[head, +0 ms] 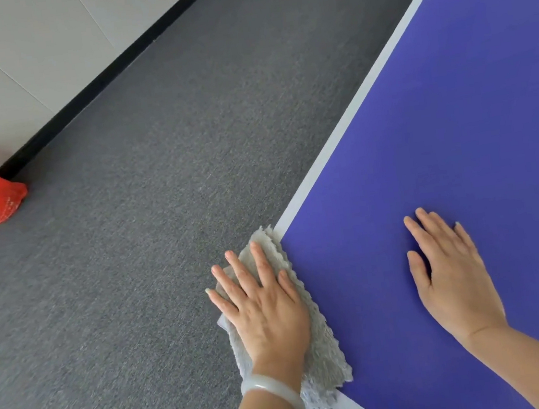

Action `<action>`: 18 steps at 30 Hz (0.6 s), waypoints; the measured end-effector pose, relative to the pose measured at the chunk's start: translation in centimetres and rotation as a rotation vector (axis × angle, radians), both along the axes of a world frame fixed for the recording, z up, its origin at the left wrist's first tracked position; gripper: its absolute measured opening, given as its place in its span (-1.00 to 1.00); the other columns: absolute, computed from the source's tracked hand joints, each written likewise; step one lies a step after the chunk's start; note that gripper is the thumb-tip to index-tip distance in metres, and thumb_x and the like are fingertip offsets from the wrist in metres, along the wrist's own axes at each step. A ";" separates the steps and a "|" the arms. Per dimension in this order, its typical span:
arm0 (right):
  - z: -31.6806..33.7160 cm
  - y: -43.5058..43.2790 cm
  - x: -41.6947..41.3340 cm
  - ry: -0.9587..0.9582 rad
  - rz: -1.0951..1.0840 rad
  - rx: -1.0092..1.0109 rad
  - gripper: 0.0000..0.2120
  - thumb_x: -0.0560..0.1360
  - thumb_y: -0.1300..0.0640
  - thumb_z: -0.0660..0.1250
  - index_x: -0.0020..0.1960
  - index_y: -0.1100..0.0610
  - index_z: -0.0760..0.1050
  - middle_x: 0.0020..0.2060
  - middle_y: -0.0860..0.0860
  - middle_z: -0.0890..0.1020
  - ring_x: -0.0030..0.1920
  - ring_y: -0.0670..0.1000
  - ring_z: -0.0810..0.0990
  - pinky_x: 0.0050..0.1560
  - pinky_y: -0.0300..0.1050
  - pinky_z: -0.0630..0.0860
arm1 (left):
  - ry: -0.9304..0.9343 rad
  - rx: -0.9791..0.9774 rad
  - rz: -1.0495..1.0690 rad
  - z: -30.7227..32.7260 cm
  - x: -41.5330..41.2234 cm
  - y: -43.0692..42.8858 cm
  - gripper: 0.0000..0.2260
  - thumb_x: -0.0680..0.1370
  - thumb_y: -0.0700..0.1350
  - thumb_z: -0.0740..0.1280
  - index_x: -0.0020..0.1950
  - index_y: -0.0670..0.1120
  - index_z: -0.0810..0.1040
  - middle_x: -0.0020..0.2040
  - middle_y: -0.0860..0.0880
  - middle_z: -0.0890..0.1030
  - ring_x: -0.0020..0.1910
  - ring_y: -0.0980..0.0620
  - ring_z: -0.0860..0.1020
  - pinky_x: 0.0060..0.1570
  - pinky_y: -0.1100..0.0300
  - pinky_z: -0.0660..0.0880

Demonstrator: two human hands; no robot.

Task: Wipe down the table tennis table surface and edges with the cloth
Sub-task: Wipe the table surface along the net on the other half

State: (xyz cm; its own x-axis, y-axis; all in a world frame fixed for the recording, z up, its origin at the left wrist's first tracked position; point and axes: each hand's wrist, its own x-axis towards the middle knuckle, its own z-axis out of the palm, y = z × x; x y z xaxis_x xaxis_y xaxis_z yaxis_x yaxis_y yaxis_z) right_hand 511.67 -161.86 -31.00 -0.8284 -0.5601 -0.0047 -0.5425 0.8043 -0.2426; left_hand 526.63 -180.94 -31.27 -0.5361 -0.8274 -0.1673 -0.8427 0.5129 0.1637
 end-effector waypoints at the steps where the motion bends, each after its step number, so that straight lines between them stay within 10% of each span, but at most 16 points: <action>1: 0.1 -0.1 0.0 -0.002 -0.004 0.002 -0.53 0.69 0.02 -0.07 0.56 0.10 0.24 0.54 0.03 0.26 0.56 0.01 0.20 0.57 0.09 0.10 | 0.011 0.000 0.017 0.1 -0.9 0.0 -0.43 0.57 0.13 -0.32 0.57 0.01 -0.27 0.61 -0.21 -0.12 0.56 -0.29 -0.23 0.48 -0.27 -0.26; 11: 0.2 0.5 0.0 -0.175 -0.158 -0.326 -0.52 0.65 -0.06 -0.04 0.55 -0.05 0.22 0.46 -0.29 0.20 0.45 -0.46 -0.09 0.54 -0.08 0.11 | 0.299 0.200 -0.535 1.2 -8.3 10.1 -0.47 0.66 -0.04 -0.14 0.61 -0.11 -0.18 0.61 -0.04 -0.22 0.54 0.06 -0.36 0.54 0.01 -0.28; 14: 0.5 1.1 0.0 -0.305 -0.233 -0.449 -0.53 0.66 -0.04 0.06 0.56 -0.15 0.17 0.47 -0.36 0.17 0.51 -0.32 0.00 0.54 -0.13 0.11 | 0.648 0.531 -0.508 3.3 -8.2 8.1 -0.55 0.66 -0.24 0.07 0.57 -0.07 0.24 0.56 0.11 0.15 0.50 0.40 -0.13 0.52 0.32 -0.05; 18: 1.5 1.0 1.1 -0.060 -0.043 -0.300 -0.55 0.69 0.09 0.07 0.57 0.09 0.21 0.56 -0.05 0.21 0.58 -0.07 0.09 0.58 0.00 0.00 | 0.663 0.243 -0.331 3.5 -7.1 0.8 -0.58 0.62 -0.33 0.12 0.47 -0.14 0.40 0.50 -0.03 0.36 0.54 0.09 0.20 0.51 0.19 0.10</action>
